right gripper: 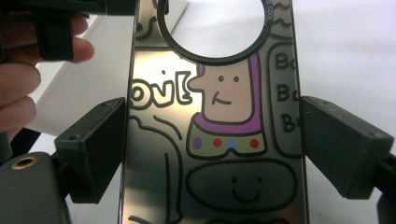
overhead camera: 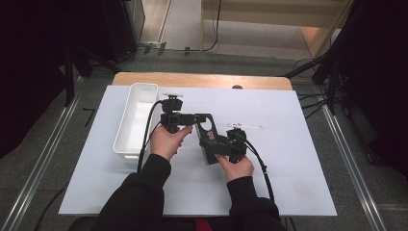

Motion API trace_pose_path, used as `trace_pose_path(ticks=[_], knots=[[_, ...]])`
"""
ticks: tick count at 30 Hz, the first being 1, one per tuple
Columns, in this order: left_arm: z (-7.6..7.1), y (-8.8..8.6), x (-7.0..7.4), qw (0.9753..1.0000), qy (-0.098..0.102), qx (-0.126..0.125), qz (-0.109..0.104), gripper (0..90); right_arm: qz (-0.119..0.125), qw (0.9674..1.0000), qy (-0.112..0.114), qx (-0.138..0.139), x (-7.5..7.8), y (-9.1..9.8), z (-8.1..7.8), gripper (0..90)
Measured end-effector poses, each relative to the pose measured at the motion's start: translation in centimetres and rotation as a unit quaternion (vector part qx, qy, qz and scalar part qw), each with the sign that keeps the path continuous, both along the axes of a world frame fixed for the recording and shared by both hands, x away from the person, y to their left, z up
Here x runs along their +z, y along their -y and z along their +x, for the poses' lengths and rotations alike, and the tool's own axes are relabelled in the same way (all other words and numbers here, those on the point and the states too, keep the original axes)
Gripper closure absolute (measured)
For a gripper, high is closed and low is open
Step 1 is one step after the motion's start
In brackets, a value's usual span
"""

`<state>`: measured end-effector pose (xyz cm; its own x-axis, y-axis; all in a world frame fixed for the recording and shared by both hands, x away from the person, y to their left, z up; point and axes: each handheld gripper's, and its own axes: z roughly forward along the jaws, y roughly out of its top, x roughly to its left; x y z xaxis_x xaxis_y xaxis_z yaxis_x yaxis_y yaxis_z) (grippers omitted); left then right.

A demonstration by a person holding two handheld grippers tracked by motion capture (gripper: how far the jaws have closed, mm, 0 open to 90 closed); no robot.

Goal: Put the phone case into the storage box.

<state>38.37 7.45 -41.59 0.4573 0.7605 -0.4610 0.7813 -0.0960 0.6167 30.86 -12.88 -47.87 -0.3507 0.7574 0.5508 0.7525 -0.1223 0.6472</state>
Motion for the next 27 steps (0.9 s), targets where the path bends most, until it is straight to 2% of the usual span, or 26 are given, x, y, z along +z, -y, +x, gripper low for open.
trace_pose_path(ticks=[6, 11, 18, 21, 27], knots=[[-0.03, 0.28, 0.05, 0.9998, 0.001, 0.011, -0.016, 37.0, 0.004, 1.0, 0.003, -0.003, -0.05, -0.25, -0.03, 10.8], [-0.02, 0.41, -0.03, 0.9996, 0.003, 0.02, -0.022, 42.9, 0.011, 0.9999, 0.002, -0.007, -0.13, -0.41, -0.14, 10.8], [-0.02, 0.58, -0.16, 0.9991, 0.003, 0.028, -0.032, 46.5, 0.019, 0.9997, 0.003, -0.013, -0.3, -0.41, -0.28, 10.8], [-0.15, 0.57, -0.27, 0.9982, 0.007, 0.039, -0.046, 49.5, 0.021, 0.9997, 0.004, -0.015, -0.31, -0.43, -0.31, 10.8], [-0.21, 0.6, -0.37, 0.998, 0.007, 0.043, -0.047, 54.8, 0.021, 0.9996, 0.007, -0.016, -0.27, -0.48, -0.38, 10.8]])
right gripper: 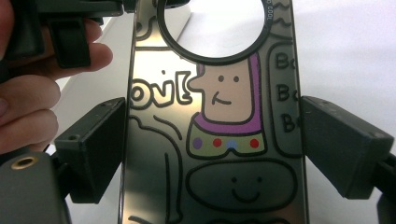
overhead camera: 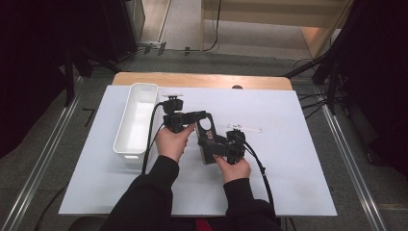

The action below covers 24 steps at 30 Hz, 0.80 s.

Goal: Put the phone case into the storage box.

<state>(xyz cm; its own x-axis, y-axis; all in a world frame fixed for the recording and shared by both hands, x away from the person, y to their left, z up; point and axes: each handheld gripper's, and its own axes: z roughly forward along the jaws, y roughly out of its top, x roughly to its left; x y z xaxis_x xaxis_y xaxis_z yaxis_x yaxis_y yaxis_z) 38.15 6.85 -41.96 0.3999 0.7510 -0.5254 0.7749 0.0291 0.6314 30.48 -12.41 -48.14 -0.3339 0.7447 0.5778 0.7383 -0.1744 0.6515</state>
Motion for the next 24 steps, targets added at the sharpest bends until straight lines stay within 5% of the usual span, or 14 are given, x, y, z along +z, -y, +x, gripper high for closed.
trace_pose_path(ticks=[15, 24], knots=[[0.14, -0.27, -0.27, 0.9997, -0.014, 0.017, 0.0, 68.0, -0.001, 1.0, 0.007, -0.005, 0.07, -0.33, -0.12, 10.8], [0.24, -0.85, -0.53, 0.9989, -0.026, 0.021, -0.032, 73.4, 0.005, 1.0, 0.005, -0.003, -0.1, -0.68, 0.0, 10.8]])
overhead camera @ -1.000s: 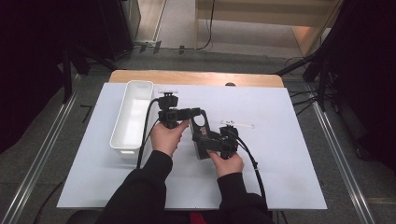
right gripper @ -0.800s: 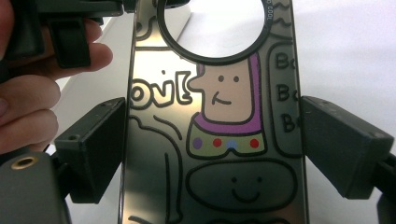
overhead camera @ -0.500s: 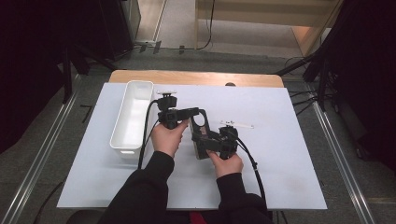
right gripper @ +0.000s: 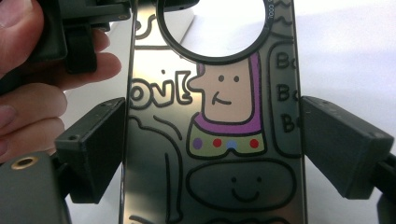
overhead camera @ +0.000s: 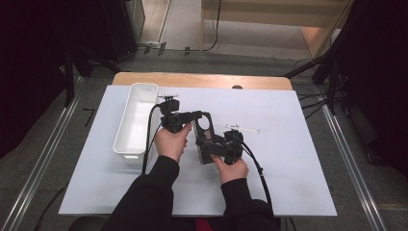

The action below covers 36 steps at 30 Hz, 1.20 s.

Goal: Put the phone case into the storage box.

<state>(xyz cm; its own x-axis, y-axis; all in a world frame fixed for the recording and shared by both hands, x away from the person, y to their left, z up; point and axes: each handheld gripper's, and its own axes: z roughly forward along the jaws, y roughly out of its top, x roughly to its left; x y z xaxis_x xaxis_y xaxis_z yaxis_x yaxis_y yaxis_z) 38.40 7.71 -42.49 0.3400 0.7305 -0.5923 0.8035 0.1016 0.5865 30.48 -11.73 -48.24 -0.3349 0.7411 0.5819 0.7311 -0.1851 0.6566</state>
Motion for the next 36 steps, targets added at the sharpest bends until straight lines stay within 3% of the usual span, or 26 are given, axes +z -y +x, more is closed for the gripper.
trace_pose_path(ticks=[13, 17, 36], knots=[[-0.16, -0.01, 0.39, 0.9996, 0.002, -0.009, -0.025, 77.7, -0.004, 1.0, 0.006, 0.001, -0.13, -0.29, 0.05, 10.7], [-0.05, -0.08, 0.39, 0.999, -0.007, -0.018, -0.042, 78.8, -0.003, 1.0, 0.004, 0.003, -0.16, -0.29, 0.09, 10.6], [-0.12, -0.36, 0.94, 0.9984, -0.002, -0.026, -0.051, 78.9, -0.026, 0.9993, 0.022, 0.013, 0.26, -0.4, 0.32, 10.3]])
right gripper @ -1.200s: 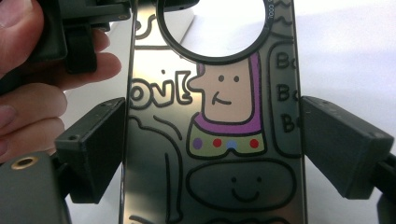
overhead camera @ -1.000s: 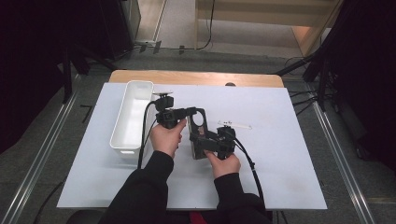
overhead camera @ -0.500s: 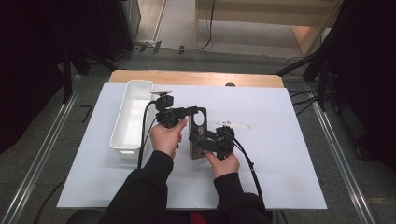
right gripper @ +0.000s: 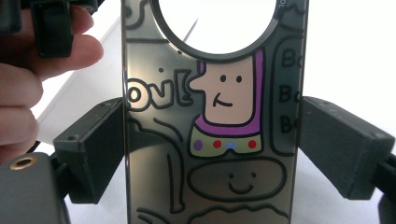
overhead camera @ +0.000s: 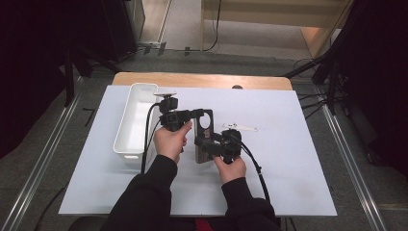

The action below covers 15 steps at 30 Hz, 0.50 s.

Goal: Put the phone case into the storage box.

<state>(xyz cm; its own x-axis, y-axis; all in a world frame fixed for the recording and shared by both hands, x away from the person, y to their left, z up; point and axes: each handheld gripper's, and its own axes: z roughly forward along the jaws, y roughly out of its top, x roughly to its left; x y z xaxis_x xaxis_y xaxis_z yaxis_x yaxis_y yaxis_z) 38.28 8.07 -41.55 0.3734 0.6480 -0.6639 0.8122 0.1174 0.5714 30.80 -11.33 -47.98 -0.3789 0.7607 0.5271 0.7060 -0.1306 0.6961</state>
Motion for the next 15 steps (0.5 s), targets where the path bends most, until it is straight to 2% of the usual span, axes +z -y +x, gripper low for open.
trace_pose_path(ticks=[9, 15], knots=[[-0.07, -0.12, 0.18, 1.0, 0.001, -0.005, -0.005, 78.9, 0.004, 0.9999, 0.0, 0.011, 0.18, 0.16, 0.14, 10.2], [-0.15, -0.02, 0.28, 0.9999, 0.0, -0.013, -0.01, 78.9, -0.005, 0.9998, -0.004, 0.02, 0.46, 0.15, 0.33, 7.9]])
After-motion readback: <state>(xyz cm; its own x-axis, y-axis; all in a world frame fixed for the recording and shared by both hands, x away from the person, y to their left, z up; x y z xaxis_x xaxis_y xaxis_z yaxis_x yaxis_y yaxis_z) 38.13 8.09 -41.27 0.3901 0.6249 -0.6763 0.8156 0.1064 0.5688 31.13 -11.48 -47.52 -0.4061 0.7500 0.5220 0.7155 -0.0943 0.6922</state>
